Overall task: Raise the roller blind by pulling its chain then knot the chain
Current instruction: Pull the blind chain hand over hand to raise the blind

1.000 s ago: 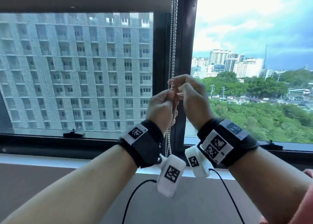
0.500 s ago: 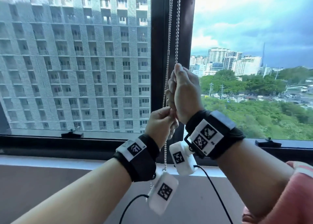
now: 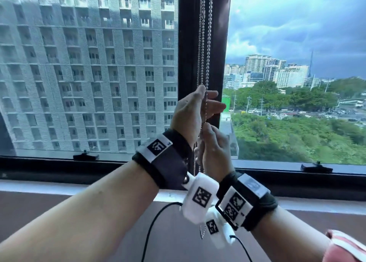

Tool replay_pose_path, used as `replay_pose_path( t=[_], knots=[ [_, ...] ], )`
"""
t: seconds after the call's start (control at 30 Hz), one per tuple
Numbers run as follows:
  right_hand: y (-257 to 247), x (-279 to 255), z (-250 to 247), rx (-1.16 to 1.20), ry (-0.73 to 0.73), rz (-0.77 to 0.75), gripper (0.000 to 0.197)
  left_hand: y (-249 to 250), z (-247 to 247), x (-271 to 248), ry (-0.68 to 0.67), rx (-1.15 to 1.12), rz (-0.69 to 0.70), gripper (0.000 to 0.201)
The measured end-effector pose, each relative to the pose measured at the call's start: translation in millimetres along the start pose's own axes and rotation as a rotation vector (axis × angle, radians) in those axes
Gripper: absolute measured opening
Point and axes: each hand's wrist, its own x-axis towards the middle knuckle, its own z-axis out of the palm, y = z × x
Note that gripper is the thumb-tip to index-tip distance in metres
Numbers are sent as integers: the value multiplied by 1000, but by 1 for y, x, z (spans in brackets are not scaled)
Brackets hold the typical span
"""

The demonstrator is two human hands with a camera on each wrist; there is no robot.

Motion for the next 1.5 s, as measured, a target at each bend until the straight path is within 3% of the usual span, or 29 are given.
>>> replay_pose_path(
  t=[0.2,0.6,0.77,0.9,1.03,1.13,1.23,1.4,1.5],
  knots=[
    [7,-10,-8,9,-30,-17,35,1,10,9,-42,-150,-30,33],
    [-2,3,-13,-89,-206,4,25,-4,0,4,-14,-89,17,38],
    [-19,19,-8,-72,-167,-69,21,-19,-6,-4,9,-62,23,37],
    [-47,31,-1,-193,-65,-81,28,-34,-10,-16,34,-45,-52,41],
    [-72,44,15,-141,-93,-91,31,-56,-15,-34,18,24,-109,40],
    [-69,45,24,-45,-81,-19,39,-63,-13,-44,-13,18,-136,41],
    [-65,43,26,-51,-51,-62,39,-63,-12,-46,-53,-18,-155,48],
    [-64,41,28,-67,-44,-85,40,-55,-18,-47,-30,39,-146,34],
    [-56,37,25,-75,-38,-94,41,-46,-18,-42,-4,-2,-126,42]
  ],
)
